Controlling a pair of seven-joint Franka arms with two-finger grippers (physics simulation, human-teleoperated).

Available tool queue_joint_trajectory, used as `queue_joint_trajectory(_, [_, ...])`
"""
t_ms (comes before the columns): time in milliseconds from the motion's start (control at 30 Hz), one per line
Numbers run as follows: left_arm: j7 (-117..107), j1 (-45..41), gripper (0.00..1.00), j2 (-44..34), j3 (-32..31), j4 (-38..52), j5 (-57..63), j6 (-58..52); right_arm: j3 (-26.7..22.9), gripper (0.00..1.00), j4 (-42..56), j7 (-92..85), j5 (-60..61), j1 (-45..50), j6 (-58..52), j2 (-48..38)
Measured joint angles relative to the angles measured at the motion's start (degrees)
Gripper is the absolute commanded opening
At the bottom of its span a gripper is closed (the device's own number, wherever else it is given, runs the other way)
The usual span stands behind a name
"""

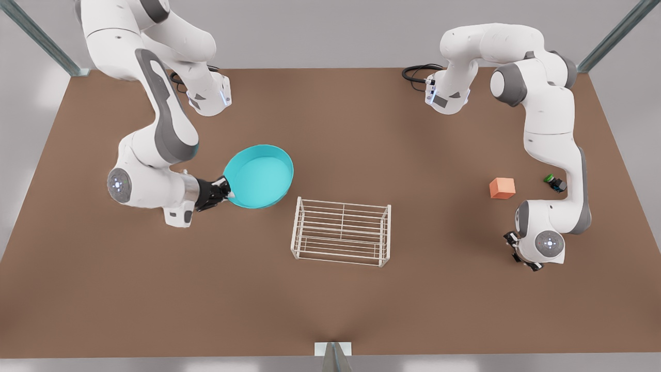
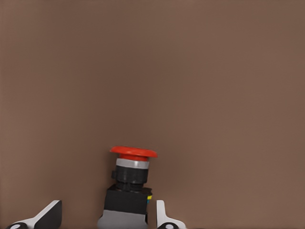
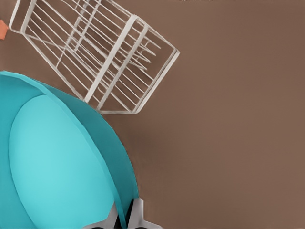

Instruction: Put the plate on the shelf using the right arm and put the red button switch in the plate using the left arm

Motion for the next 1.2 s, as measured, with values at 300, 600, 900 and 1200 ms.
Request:
queue_joint_trajectory(300, [-0.31,-0.01,0.80,0.06,-0.41,1.03,-0.83,0.05,-3.98,0.18,14.20,14.24,-0.52,18.66,5.81,14.04])
queue_joint_trajectory(600, [-0.15,0.16,0.55,0.57,-0.45,1.94,-1.88,0.48,-9.77,0.19,22.66,27.84,-0.13,28.26,14.58,22.76])
queue_joint_trajectory(900, [1.64,1.00,0.56,0.66,-0.37,3.31,-5.81,0.92,-10.48,1.00,3.95,36.36,-4.33,14.42,12.91,-1.44])
queue_joint_trajectory(1200, [3.67,1.16,0.37,1.68,-0.15,3.33,-5.99,3.14,-27.70,1.00,3.39,24.14,-19.78,10.14,-4.59,-8.06])
